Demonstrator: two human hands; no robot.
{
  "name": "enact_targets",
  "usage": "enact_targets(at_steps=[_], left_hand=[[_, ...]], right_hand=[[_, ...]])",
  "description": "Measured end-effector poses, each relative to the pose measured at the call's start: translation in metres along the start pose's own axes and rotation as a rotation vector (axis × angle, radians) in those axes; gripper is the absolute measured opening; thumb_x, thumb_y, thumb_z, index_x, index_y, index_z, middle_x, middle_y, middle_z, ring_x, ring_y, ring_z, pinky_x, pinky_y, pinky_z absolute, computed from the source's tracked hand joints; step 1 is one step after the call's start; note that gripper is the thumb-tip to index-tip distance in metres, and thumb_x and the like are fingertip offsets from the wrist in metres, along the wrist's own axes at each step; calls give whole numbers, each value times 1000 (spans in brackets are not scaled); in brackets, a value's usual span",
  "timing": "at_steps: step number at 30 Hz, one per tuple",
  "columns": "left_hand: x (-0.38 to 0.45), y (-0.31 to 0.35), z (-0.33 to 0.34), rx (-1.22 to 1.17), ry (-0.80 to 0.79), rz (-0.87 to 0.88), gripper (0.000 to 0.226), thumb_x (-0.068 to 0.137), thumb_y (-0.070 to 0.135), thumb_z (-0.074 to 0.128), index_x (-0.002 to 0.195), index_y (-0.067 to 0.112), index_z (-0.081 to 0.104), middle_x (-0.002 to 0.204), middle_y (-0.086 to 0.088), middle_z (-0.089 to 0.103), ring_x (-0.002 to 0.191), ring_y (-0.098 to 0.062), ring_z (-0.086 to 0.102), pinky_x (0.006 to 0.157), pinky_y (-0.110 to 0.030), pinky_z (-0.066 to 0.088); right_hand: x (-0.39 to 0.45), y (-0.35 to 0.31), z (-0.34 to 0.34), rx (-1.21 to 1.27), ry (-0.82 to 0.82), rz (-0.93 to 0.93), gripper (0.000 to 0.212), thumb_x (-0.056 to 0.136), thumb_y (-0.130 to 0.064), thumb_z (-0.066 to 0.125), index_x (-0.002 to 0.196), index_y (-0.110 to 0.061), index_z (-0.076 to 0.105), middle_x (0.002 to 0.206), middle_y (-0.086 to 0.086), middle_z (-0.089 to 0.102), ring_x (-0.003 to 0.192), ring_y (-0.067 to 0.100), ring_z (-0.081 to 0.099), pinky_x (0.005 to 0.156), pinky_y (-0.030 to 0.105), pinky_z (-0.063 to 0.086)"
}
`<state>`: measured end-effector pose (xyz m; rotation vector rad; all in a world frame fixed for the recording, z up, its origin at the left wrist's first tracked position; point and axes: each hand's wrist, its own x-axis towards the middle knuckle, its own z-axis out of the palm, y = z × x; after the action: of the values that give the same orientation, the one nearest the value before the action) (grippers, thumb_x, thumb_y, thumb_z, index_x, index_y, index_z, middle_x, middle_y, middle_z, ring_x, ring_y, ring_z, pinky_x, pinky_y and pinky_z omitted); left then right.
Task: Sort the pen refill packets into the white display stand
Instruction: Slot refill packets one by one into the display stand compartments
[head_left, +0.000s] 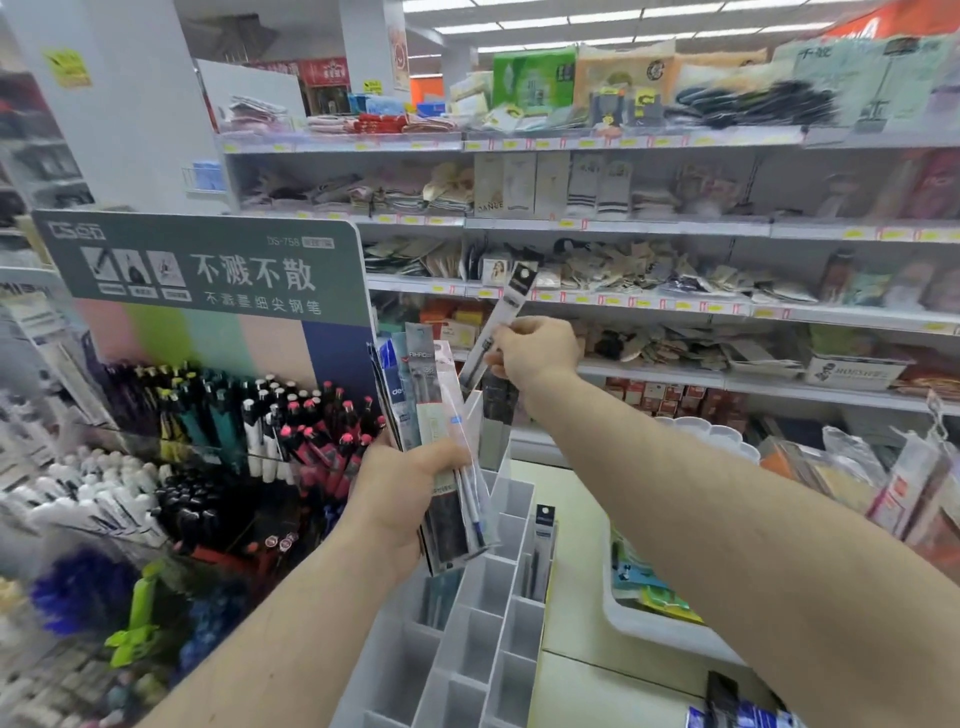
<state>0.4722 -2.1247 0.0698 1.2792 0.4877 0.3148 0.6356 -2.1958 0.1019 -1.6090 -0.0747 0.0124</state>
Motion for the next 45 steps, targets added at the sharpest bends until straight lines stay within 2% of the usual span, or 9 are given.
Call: enact_targets(at_steps=[4, 7, 10, 13, 19, 23, 33, 40, 45], left_hand=[[1, -1, -1, 7, -10, -7, 31, 81, -7, 65, 110, 3, 67, 79, -14, 72, 66, -28, 68, 62, -40, 57], [2, -1, -2, 0, -22, -11, 34, 80, -6, 68, 112, 3, 67, 88, -19, 73, 74, -34, 70, 67, -43, 59], [2, 0, -1, -4, -38, -5, 32, 80, -6, 69, 110, 6, 68, 92, -18, 75, 77, -32, 72, 72, -44, 60], [1, 0, -1, -7, -71, 0, 28, 80, -7, 68, 106, 5, 70, 86, -15, 74, 72, -29, 71, 69, -42, 60], [-5, 2, 2, 22, -222, 35, 24, 84, -10, 61, 98, 5, 73, 84, -17, 74, 72, -28, 72, 63, -36, 56], [-10, 0, 4, 39, -247, 17, 26, 85, -10, 60, 105, 3, 70, 88, -17, 74, 74, -27, 72, 61, -35, 57], [-2, 6, -1, 54, -82, 5, 22, 82, 0, 67, 64, 11, 69, 62, -10, 64, 58, -24, 58, 70, -37, 50], [-2, 6, 1, 132, -141, -15, 13, 82, 2, 71, 92, 5, 64, 63, -5, 65, 60, -20, 62, 70, -37, 53], [-10, 16, 2, 125, -164, 10, 8, 84, -2, 67, 84, 5, 64, 60, -6, 64, 58, -21, 62, 59, -33, 55]], right_hand=[[11, 16, 12, -343, -169, 46, 14, 91, -16, 69, 96, -4, 73, 73, 7, 67, 58, 21, 64, 61, 32, 58], [14, 28, 11, -599, -268, 14, 26, 88, -22, 73, 101, -1, 75, 89, 10, 73, 81, 24, 68, 74, 33, 58], [10, 27, 5, -506, -229, 11, 12, 86, -24, 75, 90, -12, 76, 88, 1, 70, 88, 20, 66, 75, 31, 55], [-15, 17, -9, -232, -179, 62, 15, 91, -23, 68, 77, -16, 69, 73, 0, 63, 67, 15, 59, 60, 29, 49], [-101, 11, -50, 25, -544, 98, 24, 95, -34, 65, 83, -14, 68, 59, -2, 52, 49, 11, 36, 48, 23, 26], [-112, 19, -61, 126, -468, 52, 11, 90, -17, 71, 80, -15, 73, 70, 4, 67, 57, 21, 38, 57, 33, 32], [-103, 34, -100, 150, -58, 42, 16, 96, -13, 64, 82, -9, 71, 61, 0, 68, 52, 11, 58, 51, 23, 48], [-121, 52, -85, -23, -158, -40, 10, 93, -10, 67, 84, -11, 72, 71, 2, 74, 59, 13, 68, 54, 24, 54], [-128, 75, -47, -123, -310, 21, 6, 90, -13, 71, 87, -11, 75, 74, 5, 75, 59, 13, 66, 56, 27, 52]])
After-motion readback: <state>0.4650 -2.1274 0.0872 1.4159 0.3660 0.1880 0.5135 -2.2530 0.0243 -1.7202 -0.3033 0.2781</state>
